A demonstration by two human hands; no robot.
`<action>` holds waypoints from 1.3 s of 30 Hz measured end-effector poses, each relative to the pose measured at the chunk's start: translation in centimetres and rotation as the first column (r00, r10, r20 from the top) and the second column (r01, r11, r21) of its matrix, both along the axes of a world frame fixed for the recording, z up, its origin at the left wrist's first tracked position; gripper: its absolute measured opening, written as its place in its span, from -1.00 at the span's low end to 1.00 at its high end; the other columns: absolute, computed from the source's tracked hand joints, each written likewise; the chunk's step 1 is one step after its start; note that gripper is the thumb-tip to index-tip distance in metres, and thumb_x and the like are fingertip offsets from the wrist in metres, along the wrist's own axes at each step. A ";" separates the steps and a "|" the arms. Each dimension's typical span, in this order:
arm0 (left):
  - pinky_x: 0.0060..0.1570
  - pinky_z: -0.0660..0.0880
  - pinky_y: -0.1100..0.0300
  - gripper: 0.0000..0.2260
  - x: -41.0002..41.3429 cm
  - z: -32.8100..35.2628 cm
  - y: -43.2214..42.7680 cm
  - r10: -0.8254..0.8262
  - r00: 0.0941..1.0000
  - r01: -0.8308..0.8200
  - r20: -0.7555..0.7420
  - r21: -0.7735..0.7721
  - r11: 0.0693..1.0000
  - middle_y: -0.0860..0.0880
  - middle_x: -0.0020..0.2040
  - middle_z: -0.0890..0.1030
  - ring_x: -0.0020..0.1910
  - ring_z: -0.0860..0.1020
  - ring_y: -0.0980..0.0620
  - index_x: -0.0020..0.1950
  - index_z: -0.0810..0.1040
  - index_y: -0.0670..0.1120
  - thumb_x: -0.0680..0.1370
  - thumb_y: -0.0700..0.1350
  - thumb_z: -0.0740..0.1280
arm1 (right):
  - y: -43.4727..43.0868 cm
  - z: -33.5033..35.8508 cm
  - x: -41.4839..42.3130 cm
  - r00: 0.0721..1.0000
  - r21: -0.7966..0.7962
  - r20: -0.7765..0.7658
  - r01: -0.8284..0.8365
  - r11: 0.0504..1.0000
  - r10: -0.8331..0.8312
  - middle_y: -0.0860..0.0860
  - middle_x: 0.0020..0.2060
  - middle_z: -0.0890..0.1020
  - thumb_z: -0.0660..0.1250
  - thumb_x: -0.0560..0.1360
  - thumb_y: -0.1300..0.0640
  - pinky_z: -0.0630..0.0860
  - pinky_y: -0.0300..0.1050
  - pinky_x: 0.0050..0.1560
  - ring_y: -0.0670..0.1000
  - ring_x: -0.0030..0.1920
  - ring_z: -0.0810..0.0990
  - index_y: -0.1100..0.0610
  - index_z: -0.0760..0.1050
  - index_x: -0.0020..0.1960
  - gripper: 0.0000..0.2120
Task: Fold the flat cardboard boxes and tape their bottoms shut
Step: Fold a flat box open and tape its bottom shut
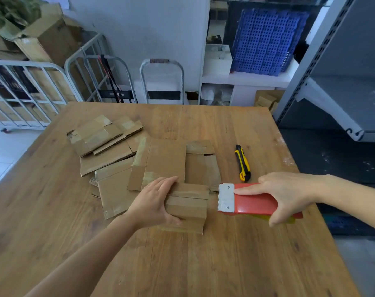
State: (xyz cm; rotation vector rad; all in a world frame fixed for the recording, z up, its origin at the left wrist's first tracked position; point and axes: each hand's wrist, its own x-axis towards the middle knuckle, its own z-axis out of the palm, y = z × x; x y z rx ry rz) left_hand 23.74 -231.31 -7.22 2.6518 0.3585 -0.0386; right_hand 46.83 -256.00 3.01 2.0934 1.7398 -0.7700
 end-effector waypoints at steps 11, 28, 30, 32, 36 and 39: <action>0.45 -0.40 0.02 0.09 0.4 1.1 0.3 -0.166 0.934 0.292 -0.316 0.408 0.865 -0.01 0.55 -0.30 0.48 -0.41 -0.03 0.54 -0.36 -0.09 0.24 0.62 -0.29 | -0.5 -3.1 -0.2 0.997 0.078 -0.061 0.053 0.996 -0.048 -0.15 -0.14 0.33 0.38 0.38 -0.10 0.40 -0.23 -0.12 -0.08 -0.11 0.40 -0.39 -0.06 0.50 -0.14; 0.15 0.28 0.08 -0.64 5.1 -0.7 -4.3 0.306 0.952 -0.289 -0.013 0.289 0.913 0.04 -0.02 0.55 0.04 0.46 -0.04 -0.05 0.46 0.02 0.66 0.12 -0.07 | -3.2 -4.8 0.3 0.995 0.234 -0.081 0.070 0.970 -0.052 -0.10 -0.12 0.34 0.37 0.39 -0.14 0.35 -0.25 -0.18 -0.06 -0.11 0.41 -0.40 -0.11 0.49 -0.14; 0.15 0.29 0.08 -0.64 5.1 -0.8 -4.2 0.299 0.954 -0.283 -0.011 0.288 0.915 0.04 -0.03 0.55 0.04 0.46 -0.04 -0.06 0.46 0.02 0.66 0.12 -0.06 | -3.8 -4.7 0.6 0.994 0.226 -0.087 0.077 0.971 -0.059 -0.13 -0.13 0.32 0.37 0.40 -0.16 0.31 -0.28 -0.22 -0.10 -0.14 0.39 -0.40 -0.13 0.50 -0.13; 0.14 0.29 0.07 -0.64 5.1 -0.8 -4.1 0.294 0.956 -0.277 -0.015 0.290 0.916 0.04 -0.05 0.53 0.03 0.46 -0.05 -0.08 0.44 0.02 0.65 0.13 -0.07 | -4.8 -4.6 1.0 0.993 0.200 -0.089 0.097 0.975 -0.081 -0.16 -0.14 0.31 0.37 0.40 -0.17 0.31 -0.29 -0.22 -0.12 -0.16 0.38 -0.42 -0.14 0.49 -0.12; 0.15 0.28 0.08 -0.59 5.1 -0.6 -4.5 0.284 0.959 -0.267 -0.023 0.274 0.924 0.08 -0.10 0.47 0.04 0.45 -0.03 -0.10 0.41 0.03 0.60 0.24 -0.11 | -6.4 -4.1 1.3 0.993 0.130 -0.065 0.105 0.986 -0.097 -0.14 -0.10 0.34 0.36 0.40 -0.19 0.44 -0.23 -0.11 -0.09 -0.11 0.42 -0.44 -0.18 0.47 -0.12; 0.21 0.25 0.08 -0.31 5.0 -0.1 -4.6 0.260 0.961 -0.224 -0.095 0.286 0.932 0.10 -0.01 0.45 0.09 0.39 0.03 0.02 0.42 0.07 0.38 0.53 -0.23 | -5.8 -3.6 0.9 0.995 0.109 -0.037 0.092 0.990 -0.089 -0.09 -0.08 0.37 0.36 0.41 -0.14 0.45 -0.20 -0.13 -0.07 -0.10 0.43 -0.41 -0.14 0.48 -0.14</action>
